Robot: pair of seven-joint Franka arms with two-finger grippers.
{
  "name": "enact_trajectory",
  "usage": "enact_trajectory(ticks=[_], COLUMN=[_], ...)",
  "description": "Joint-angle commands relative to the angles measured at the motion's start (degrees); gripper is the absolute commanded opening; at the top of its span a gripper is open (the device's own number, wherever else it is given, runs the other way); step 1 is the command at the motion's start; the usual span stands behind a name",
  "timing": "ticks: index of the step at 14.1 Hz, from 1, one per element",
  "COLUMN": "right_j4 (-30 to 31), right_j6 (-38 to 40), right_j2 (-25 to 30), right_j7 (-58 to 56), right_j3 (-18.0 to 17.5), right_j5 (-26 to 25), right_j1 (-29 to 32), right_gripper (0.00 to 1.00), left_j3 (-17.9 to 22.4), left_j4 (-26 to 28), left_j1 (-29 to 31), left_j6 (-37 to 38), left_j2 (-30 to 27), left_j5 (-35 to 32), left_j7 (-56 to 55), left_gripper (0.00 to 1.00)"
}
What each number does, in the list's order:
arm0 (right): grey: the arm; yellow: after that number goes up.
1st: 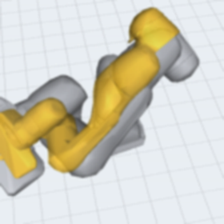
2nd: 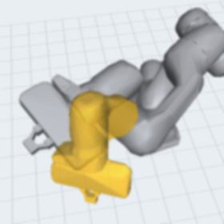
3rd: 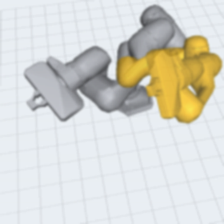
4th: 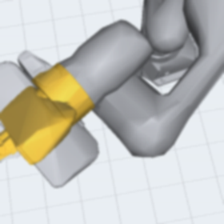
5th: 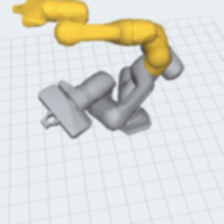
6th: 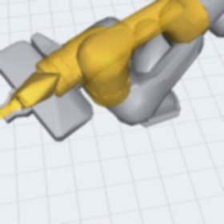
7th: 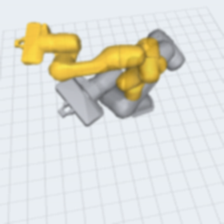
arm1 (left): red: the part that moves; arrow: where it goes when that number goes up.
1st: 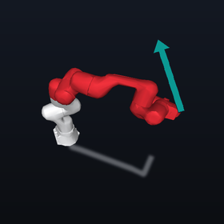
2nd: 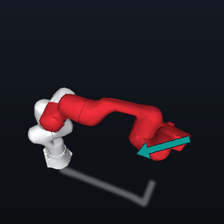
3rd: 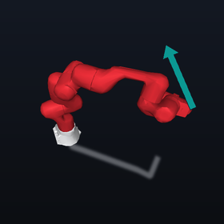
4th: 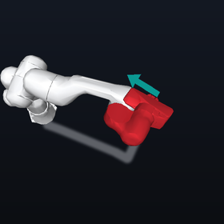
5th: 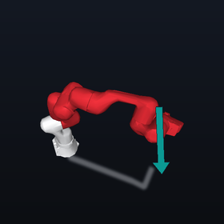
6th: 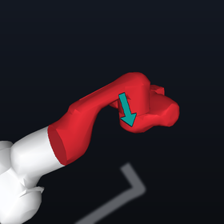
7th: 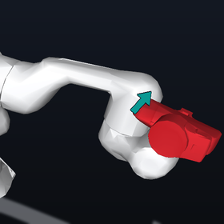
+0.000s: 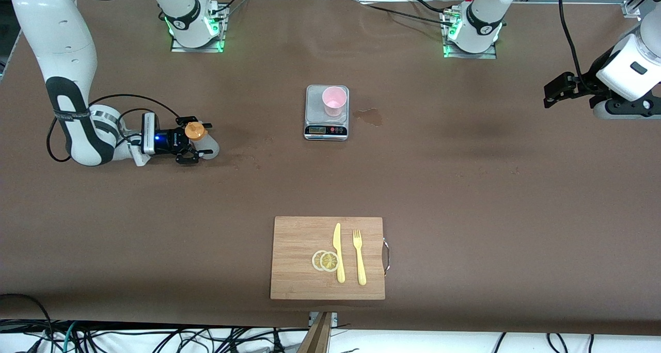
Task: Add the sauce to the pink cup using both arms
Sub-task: 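Reach the right gripper to the sauce bottle and grasp it, then lift the bottle with the right gripper and move it over the cup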
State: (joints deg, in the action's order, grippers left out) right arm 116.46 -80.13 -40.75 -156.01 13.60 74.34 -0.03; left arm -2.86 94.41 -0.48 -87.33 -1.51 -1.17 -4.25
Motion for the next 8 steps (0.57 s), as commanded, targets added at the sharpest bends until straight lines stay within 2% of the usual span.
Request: enact_trajectory(ticks=[1,2,4,6,8], right_j4=[-2.0,-1.8,-1.3,-1.1,-1.1], right_j6=[1.0,0.4,-1.9,-3.4,-8.3], right_j2=[1.1,3.3,7.2,8.8,11.2], right_j7=[-2.0,-0.5,4.0,4.8,8.0], right_j3=[0.1,1.2,8.0,12.8,19.5], right_j5=[1.0,1.0,-0.2,-0.2,-0.6], right_j1=[-1.5,-3.9,-11.8,-17.9,-25.1], right_gripper=[0.00,0.00,0.00,0.00,0.00], left_j3=[0.1,0.0,0.0,0.0,0.0], left_j4=[-1.4,-1.4,-1.4,-1.4,-1.4], left_j1=[0.5,0.4,0.4,0.5,0.5], left_j6=[1.6,1.6,1.6,1.6,1.6], left_j2=[0.5,0.5,0.5,0.5,0.5], left_j5=[1.6,1.6,1.6,1.6,1.6], left_j7=[0.7,0.7,0.7,0.7,0.7], left_gripper=[1.00,1.00,1.00,1.00,1.00])
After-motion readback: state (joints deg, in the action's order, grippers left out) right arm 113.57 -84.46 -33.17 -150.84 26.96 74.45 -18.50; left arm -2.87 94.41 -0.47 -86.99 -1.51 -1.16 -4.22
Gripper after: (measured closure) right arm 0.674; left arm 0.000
